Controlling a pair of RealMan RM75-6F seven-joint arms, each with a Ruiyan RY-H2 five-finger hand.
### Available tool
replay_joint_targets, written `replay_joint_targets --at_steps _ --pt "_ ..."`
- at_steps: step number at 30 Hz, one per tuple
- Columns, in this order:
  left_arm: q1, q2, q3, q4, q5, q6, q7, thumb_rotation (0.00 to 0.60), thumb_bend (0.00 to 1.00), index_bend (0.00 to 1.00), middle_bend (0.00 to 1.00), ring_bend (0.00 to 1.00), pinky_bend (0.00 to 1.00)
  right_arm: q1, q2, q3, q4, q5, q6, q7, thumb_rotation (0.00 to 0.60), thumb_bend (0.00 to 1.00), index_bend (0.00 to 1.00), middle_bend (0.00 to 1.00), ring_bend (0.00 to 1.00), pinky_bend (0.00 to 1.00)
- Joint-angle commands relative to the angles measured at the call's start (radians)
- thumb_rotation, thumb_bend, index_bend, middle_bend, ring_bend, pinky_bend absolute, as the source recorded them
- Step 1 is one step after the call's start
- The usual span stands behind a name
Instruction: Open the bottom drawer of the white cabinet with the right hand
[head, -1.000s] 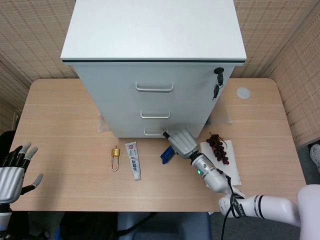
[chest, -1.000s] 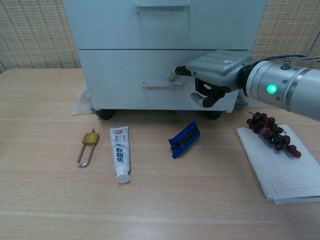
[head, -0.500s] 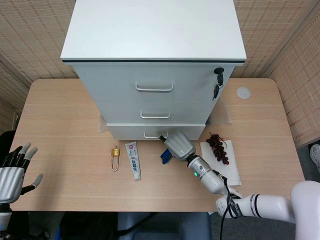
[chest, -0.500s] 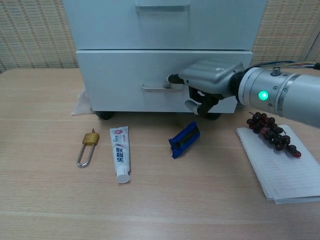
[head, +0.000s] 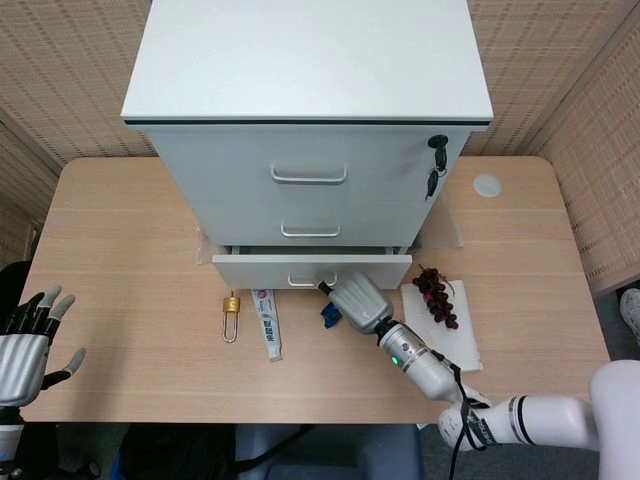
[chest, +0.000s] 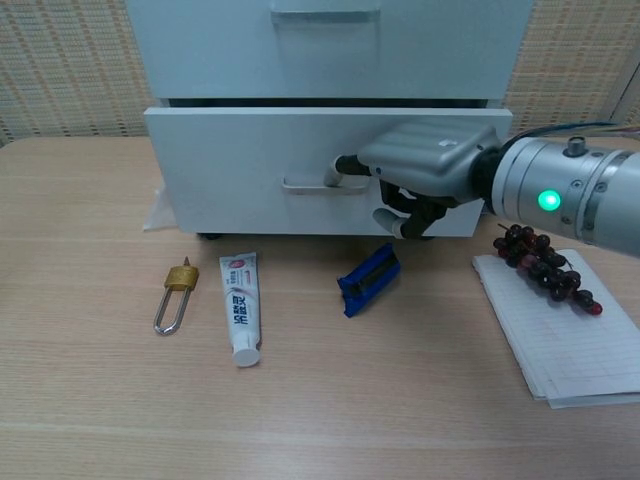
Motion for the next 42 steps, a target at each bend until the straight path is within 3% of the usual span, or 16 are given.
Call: replay_joint_targets --at_steps 1,30,42 --pt "0.003 0.0 0.0 -0.001 0.001 0.006 -0.001 0.6 0.27 0.12 0.07 0.08 0.15 0.006 0.003 -0.006 -0.009 0.012 0.003 -0.011 0.6 0.52 0.15 0.87 0.94 0.95" --pt "0.007 0.005 0.003 0.004 0.02 0.02 -0.009 0.6 0.27 0.12 0.07 0.07 0.13 0.008 0.039 -0.096 -0.169 0.034 0.075 -0.099 0.6 0.52 0.15 0.87 0.94 0.95" --pt "0.012 0.001 0.011 0.005 0.029 0.025 -0.008 0.6 0.27 0.12 0.06 0.07 0.13 -0.005 0.061 -0.147 -0.274 -0.016 0.108 -0.141 0.6 0.52 0.15 0.87 0.95 0.95"
